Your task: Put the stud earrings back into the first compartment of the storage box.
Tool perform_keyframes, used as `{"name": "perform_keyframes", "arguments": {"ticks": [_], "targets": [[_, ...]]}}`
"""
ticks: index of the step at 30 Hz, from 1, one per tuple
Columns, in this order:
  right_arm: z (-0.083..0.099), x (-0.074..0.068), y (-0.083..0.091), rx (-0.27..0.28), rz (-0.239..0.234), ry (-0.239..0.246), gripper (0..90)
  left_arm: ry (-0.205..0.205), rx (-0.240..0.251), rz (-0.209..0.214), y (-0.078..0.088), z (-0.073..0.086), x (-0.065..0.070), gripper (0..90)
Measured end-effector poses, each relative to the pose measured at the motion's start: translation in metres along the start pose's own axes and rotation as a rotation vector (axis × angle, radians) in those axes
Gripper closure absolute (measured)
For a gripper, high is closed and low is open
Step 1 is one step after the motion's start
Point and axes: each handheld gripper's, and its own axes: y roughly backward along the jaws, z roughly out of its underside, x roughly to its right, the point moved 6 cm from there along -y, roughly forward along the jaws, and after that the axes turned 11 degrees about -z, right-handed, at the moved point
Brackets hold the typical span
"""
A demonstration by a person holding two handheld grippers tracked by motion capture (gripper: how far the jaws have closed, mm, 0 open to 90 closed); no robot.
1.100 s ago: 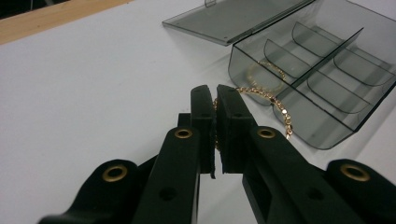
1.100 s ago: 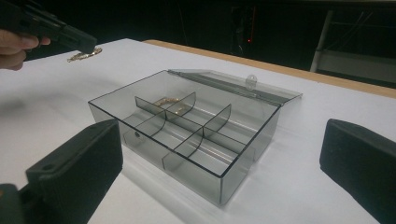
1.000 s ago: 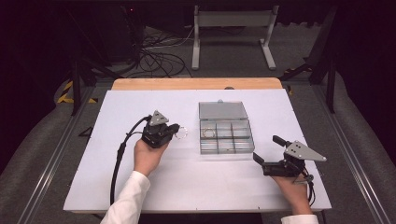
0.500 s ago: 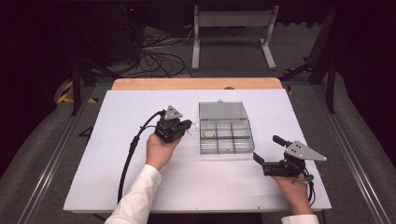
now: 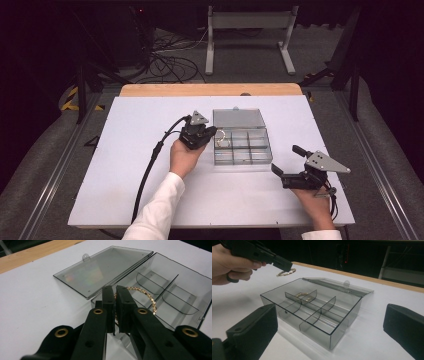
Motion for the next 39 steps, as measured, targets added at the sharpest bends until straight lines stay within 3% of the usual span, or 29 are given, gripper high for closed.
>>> {"name": "perform_keyframes", "arguments": {"ticks": [13, 30, 31, 34, 39], "targets": [[0.000, 0.000, 0.001, -0.003, 0.004, 0.005, 0.0, 0.017, -0.010, -0.019, -0.020, 0.001, 0.004, 86.2], [0.000, 0.001, 0.002, -0.001, 0.005, 0.005, 0.0, -0.009, -0.025, -0.035, -0.034, 0.006, 0.009, 85.1], [0.000, 0.001, 0.002, -0.001, 0.004, 0.005, 0.0, -0.005, -0.025, -0.041, -0.034, 0.006, 0.010, 82.6], [0.000, 0.001, 0.002, -0.003, 0.001, 0.005, 0.0, 0.015, -0.020, -0.039, -0.033, 0.004, 0.009, 61.8], [0.001, 0.002, 0.002, -0.003, 0.003, 0.004, 0.0, 0.045, 0.010, -0.019, -0.026, -0.001, 0.006, 44.1]]}}
